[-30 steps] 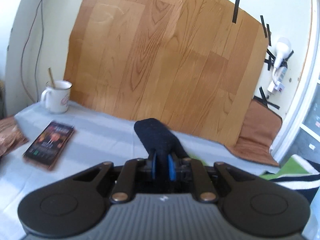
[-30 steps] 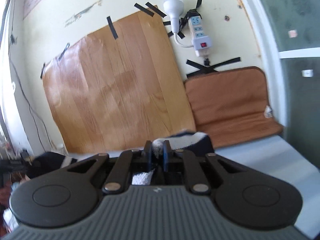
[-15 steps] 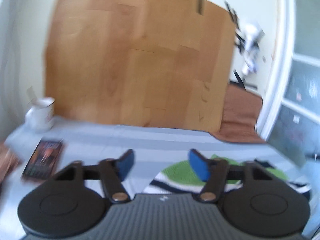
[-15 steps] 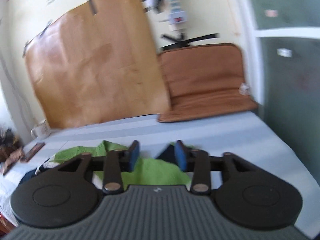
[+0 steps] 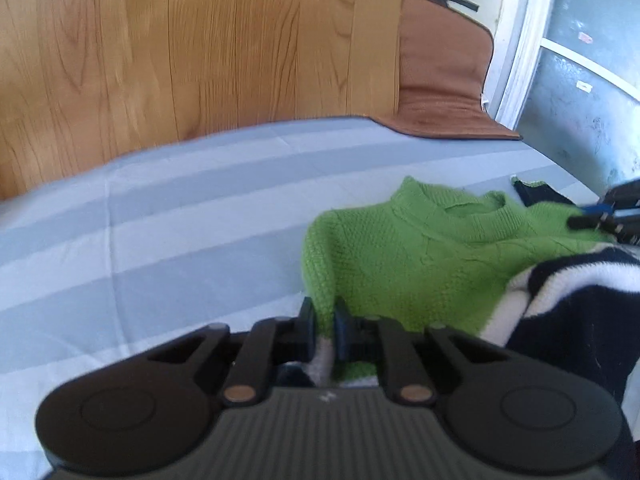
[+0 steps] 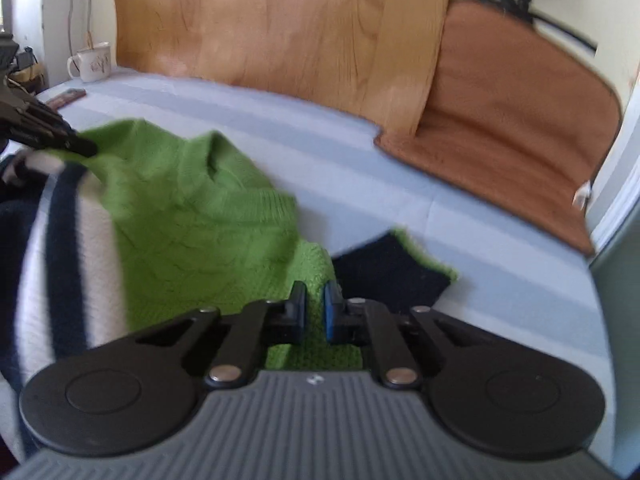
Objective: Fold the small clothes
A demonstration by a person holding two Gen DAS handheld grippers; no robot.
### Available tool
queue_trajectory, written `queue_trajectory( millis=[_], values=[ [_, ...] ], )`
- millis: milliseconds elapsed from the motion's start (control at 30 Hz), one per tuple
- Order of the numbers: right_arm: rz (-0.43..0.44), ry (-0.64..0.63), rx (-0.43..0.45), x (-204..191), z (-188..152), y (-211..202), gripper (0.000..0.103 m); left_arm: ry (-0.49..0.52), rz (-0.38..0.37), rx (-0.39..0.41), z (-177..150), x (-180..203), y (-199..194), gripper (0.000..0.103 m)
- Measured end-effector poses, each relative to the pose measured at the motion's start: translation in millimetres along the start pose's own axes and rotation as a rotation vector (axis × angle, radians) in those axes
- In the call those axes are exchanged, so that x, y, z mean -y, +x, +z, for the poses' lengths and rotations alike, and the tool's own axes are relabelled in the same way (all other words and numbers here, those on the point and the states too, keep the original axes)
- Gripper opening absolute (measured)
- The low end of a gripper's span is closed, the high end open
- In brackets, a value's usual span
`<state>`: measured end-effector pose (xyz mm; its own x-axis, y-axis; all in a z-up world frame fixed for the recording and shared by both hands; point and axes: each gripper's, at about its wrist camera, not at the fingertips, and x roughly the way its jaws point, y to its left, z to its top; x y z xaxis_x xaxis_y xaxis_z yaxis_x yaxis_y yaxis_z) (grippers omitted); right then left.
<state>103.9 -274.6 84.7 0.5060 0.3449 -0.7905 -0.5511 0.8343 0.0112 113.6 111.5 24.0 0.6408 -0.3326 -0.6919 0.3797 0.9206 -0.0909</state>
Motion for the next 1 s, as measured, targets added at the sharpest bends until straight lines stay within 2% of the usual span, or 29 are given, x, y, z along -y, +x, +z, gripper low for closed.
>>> queue_trajectory(
  millis=[100, 200, 267, 333, 400, 467, 600, 667, 767, 1000],
  values=[
    [-0.046, -0.002, 0.113, 3, 19, -20, 0.011, 0.007, 0.016, 0.112, 6, 1, -31, 0.009],
    [-0.092, 0.000, 0.234, 14, 49, -26, 0.011, -0.041, 0.056, 0.232, 24, -7, -55, 0.009],
    [-0.125, -0.007, 0.284, 21, 74, -11, 0.011, -0.068, 0.137, 0.289, 38, -13, -59, 0.009],
    [-0.110, 0.019, 0.294, 27, 97, 15, 0.011, -0.105, 0.235, 0.314, 55, -22, -50, 0.009],
    [-0.110, 0.031, 0.276, 27, 117, 53, 0.012, -0.136, 0.319, 0.303, 70, -29, -27, 0.009],
    [-0.119, 0.039, 0.223, 23, 130, 101, 0.013, -0.131, 0.383, 0.252, 80, -31, 4, 0.010],
    [-0.165, 0.079, 0.024, 13, 130, 175, 0.016, -0.099, 0.498, 0.046, 69, -32, 73, 0.012],
    [-0.159, 0.104, 0.007, 12, 122, 181, 0.020, -0.063, 0.537, 0.033, 56, -28, 82, 0.014],
    [-0.134, 0.119, 0.053, 10, 111, 166, 0.027, -0.039, 0.546, 0.057, 44, -26, 80, 0.016],
    [-0.205, 0.148, 0.045, 5, 108, 151, 0.029, -0.040, 0.558, 0.051, 45, -27, 84, 0.021]
  ],
)
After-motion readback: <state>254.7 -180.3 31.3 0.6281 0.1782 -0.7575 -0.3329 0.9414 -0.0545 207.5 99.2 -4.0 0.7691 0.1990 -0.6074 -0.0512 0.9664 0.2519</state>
